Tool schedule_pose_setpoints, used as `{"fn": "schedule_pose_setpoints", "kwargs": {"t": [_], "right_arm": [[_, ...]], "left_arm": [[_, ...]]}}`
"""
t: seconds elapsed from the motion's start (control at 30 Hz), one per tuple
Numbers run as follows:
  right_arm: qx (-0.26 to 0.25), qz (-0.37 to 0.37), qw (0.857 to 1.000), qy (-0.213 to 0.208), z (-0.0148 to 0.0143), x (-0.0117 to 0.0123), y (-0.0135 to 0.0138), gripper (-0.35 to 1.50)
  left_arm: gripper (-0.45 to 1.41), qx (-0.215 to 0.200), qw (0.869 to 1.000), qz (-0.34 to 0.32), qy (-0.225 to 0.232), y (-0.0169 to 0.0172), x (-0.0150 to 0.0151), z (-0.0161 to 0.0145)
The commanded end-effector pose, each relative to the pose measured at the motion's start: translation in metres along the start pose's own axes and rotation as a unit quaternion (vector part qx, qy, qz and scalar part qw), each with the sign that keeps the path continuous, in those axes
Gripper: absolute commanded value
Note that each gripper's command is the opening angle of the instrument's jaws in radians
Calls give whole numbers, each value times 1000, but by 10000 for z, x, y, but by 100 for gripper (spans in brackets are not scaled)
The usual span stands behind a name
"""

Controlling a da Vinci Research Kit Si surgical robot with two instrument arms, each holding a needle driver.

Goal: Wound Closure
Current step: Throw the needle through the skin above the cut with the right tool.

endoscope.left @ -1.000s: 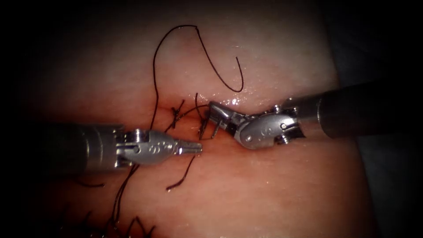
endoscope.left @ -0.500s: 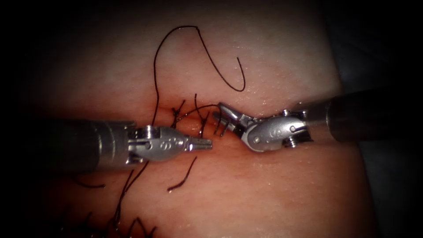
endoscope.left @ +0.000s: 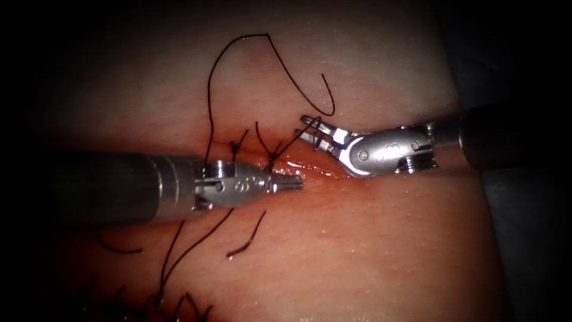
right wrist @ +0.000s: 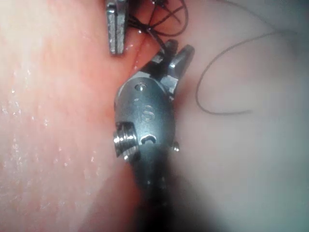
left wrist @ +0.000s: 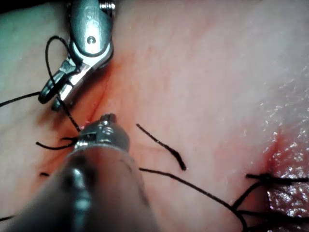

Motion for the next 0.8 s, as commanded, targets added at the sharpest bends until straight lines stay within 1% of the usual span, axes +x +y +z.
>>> {"fn": "schedule_pose_setpoints", "kwargs": {"t": [0.03, 0.27, 0.43, 0.63, 0.8], "right_arm": [[1, 5, 1000, 3, 8, -6, -2, -35], [1, 10, 1000, 4, 9, -2, 7, -35], [4, 19, 1000, 3, 12, 5, 18, -35], [10, 82, 997, 3, 20, 10, 33, -35], [12, 152, 988, -5, 30, 5, 38, -35]], "left_arm": [[-40, -2, 1000, 2, -3, 0, -3, 11], [-42, -11, 1000, 9, -20, 1, -16, 26], [-42, -27, 999, 9, -43, 12, -28, 33], [-42, -41, 997, 12, -63, 31, -40, 30], [-42, -47, 997, 13, -68, 39, -45, 20]]}}
